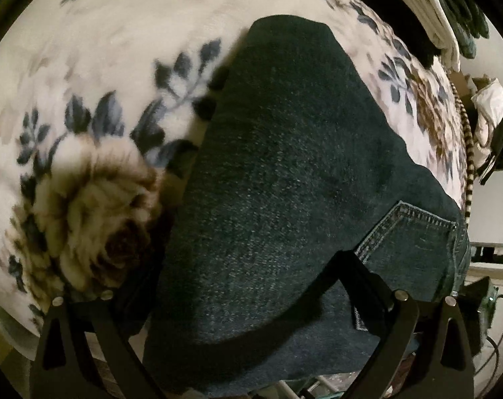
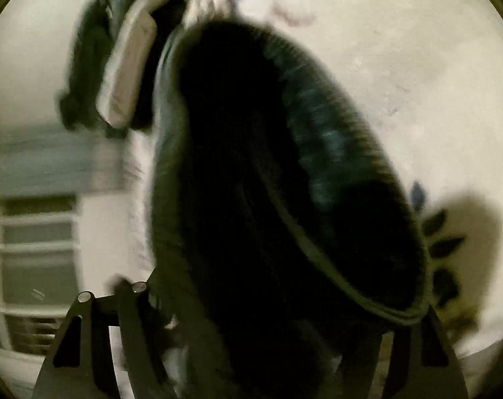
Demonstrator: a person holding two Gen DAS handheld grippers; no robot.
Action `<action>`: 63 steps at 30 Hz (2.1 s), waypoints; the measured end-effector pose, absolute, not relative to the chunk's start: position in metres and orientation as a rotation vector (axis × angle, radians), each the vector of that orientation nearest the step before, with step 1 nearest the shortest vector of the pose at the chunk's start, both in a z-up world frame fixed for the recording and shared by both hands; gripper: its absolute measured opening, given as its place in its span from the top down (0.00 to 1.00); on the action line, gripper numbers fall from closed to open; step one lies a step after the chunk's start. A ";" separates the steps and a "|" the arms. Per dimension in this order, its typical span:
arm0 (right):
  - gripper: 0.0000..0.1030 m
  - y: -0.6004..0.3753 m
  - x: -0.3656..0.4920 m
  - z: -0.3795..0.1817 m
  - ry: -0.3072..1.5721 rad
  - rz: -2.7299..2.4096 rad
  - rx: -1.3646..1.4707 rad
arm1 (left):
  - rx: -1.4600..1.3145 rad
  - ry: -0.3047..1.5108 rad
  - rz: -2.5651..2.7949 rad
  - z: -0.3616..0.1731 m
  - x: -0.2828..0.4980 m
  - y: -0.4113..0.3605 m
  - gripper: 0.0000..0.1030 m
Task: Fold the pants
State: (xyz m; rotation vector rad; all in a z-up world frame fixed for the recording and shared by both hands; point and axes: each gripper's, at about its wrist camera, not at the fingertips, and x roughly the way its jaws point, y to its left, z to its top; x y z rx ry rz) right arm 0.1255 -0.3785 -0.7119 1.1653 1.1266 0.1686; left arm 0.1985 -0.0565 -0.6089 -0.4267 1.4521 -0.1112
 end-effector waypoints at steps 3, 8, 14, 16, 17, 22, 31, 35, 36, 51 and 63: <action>0.23 -0.380 0.123 -0.725 1.130 0.187 1.194 | -0.427 1.446 -0.112 -0.610 0.198 -0.057 0.00; 0.23 -0.381 0.122 -0.724 1.156 0.194 1.196 | -0.419 1.437 -0.123 -0.609 0.198 -0.060 0.00; 0.23 -0.378 0.117 -0.722 1.206 0.186 1.170 | -0.476 1.419 -0.134 -0.608 0.194 -0.050 0.09; 0.20 -0.375 0.120 -0.726 1.208 0.176 1.180 | -0.514 1.381 -0.136 -0.603 0.191 -0.043 0.30; 0.21 -0.371 0.123 -0.725 1.208 0.166 1.176 | -0.530 1.371 -0.139 -0.601 0.189 -0.039 0.46; 0.53 -0.360 0.122 -0.711 1.175 0.107 1.125 | -0.551 1.350 -0.171 -0.584 0.182 -0.037 0.70; 0.67 -0.365 0.131 -0.638 1.154 0.121 1.065 | -0.544 1.278 -0.184 -0.509 0.194 -0.041 0.75; 0.67 -0.368 0.140 -0.591 1.123 0.164 1.037 | -0.529 1.247 -0.185 -0.457 0.209 -0.045 0.75; 0.67 -0.369 0.144 -0.581 1.119 0.172 1.037 | -0.527 1.238 -0.190 -0.443 0.214 -0.046 0.75; 0.67 -0.382 0.342 -0.348 0.934 0.217 0.973 | -0.436 1.077 -0.317 -0.261 0.392 -0.082 0.75; 0.67 -0.403 0.539 -0.307 0.855 0.171 1.006 | -0.370 1.063 -0.335 -0.254 0.583 -0.108 0.75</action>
